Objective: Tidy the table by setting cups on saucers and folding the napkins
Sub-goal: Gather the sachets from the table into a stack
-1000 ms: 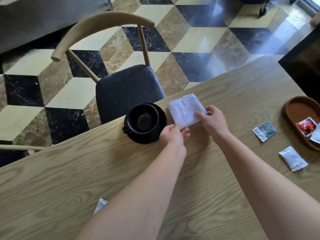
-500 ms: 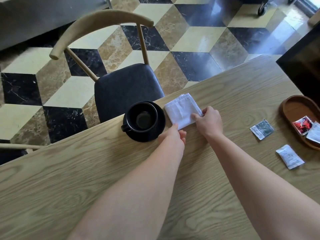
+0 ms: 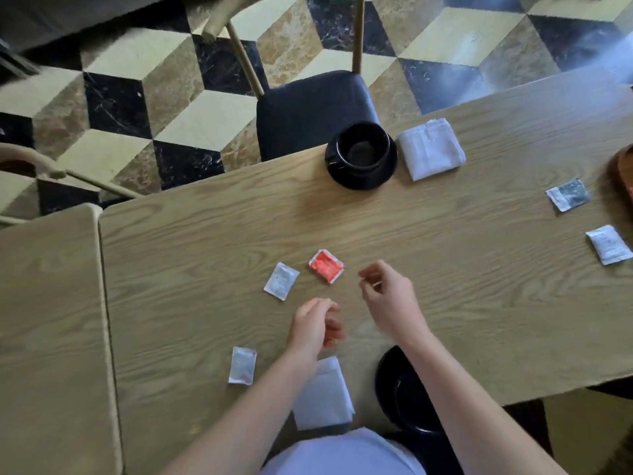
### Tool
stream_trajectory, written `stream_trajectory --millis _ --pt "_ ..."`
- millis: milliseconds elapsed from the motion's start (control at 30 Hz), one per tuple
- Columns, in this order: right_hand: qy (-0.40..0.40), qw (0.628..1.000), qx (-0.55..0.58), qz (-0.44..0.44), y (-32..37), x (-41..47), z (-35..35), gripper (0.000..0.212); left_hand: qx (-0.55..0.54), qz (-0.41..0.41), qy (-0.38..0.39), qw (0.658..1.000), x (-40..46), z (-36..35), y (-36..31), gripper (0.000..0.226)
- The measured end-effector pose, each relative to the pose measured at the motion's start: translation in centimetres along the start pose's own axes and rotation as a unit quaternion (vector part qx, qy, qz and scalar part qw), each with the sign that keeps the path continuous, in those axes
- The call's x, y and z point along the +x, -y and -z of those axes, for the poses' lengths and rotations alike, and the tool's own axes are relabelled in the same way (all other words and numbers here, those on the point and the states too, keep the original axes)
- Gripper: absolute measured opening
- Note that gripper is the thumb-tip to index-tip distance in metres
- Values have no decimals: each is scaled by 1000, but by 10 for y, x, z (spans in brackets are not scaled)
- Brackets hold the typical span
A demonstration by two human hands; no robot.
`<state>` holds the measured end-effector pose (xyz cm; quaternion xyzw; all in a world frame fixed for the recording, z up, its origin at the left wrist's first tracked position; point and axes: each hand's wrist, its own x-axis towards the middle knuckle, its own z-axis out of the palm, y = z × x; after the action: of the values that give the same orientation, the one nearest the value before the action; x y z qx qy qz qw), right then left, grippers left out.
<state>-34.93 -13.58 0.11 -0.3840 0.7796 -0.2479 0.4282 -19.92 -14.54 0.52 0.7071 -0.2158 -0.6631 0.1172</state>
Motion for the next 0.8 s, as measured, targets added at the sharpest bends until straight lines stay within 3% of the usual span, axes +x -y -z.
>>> stream_trajectory --millis 133,300,400,533,633,800 --pt "118 991 -50 -33 -14 -84 -64 17 83 -13 -39 996 -27 76 74 18" --pt "135 982 -108 -79 -24 -138 -91 12 109 -30 -81 990 -38 137 119 17" --pt "143 978 -123 -86 -18 -149 -98 11 88 -38 -153 984 -36 163 127 13" --pt "152 977 -100 -116 -2 -142 -114 15 124 -49 -241 961 -28 182 121 8" --pt "177 970 1 -166 18 -133 -141 13 196 -85 -268 939 -19 185 114 8" --pt "184 957 62 -216 42 -124 -190 9 294 -102 -275 910 -8 180 104 37"
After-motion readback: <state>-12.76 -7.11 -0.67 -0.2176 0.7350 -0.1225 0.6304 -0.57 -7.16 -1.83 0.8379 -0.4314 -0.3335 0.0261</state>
